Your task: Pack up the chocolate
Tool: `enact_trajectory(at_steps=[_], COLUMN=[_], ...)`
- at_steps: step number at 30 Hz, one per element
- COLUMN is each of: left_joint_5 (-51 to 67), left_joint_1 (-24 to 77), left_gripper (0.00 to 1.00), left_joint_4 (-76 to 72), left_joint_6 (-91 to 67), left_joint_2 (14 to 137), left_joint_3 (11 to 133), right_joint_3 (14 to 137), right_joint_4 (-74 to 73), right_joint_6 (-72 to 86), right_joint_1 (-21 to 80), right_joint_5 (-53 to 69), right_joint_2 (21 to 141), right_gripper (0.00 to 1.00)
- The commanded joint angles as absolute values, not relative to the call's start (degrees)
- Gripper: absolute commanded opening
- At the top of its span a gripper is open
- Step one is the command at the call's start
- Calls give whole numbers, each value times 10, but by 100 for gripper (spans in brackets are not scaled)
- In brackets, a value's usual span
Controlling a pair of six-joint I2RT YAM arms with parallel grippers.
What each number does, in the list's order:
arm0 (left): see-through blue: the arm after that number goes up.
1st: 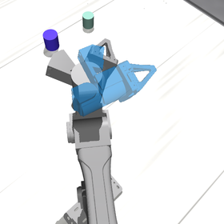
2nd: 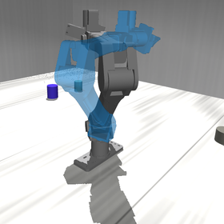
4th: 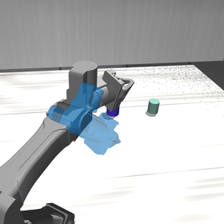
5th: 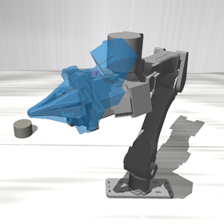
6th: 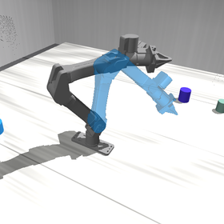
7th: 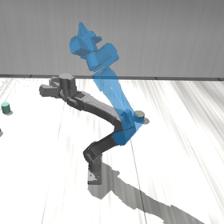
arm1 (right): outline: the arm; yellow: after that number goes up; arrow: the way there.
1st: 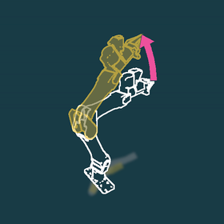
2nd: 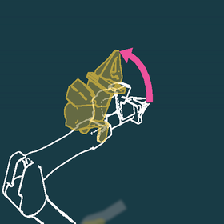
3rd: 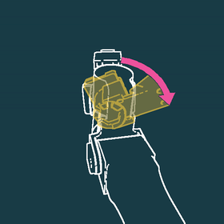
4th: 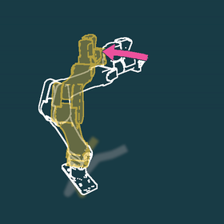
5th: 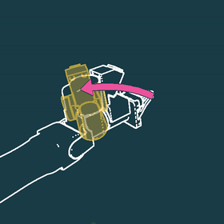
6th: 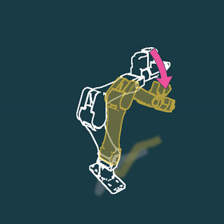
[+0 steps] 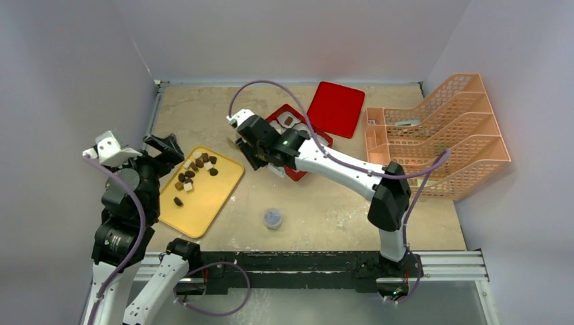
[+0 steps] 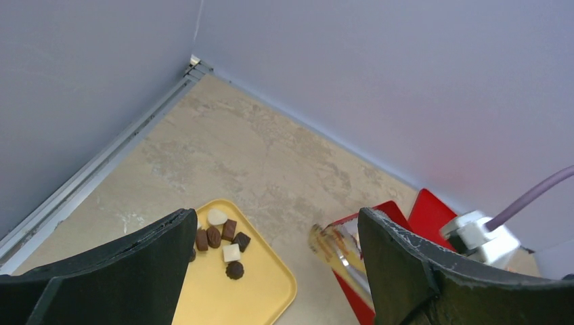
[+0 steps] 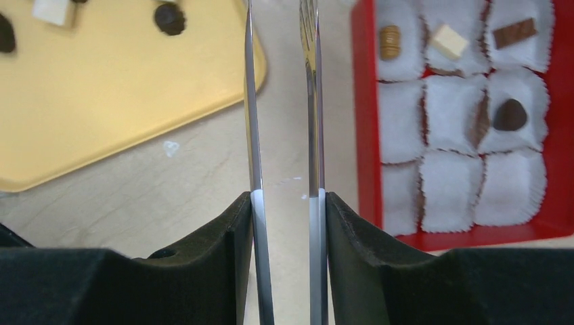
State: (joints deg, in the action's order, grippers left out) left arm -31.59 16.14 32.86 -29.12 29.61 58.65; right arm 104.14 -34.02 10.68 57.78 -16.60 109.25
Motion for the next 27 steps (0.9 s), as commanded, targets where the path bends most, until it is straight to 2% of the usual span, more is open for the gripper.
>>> enact_trajectory(at_steps=[1, 13, 27], left_joint_5=[-349, -388, -398], left_joint_1=[160, 160, 160], left_gripper=[88, 88, 88], left_joint_4=[327, 345, 341], left_joint_6=[-299, -302, -298], left_joint_2=[281, 264, 263], left_joint_3=[621, 661, 664], right_joint_3=[1088, 1104, 1156], right_joint_4=[-293, -234, -234], right_joint_6=[90, 43, 14], right_joint_1=[619, 682, 717], right_joint_5=[-166, -126, -105], right_joint_2=[1106, 1185, 1252], right_gripper=[43, 42, 43])
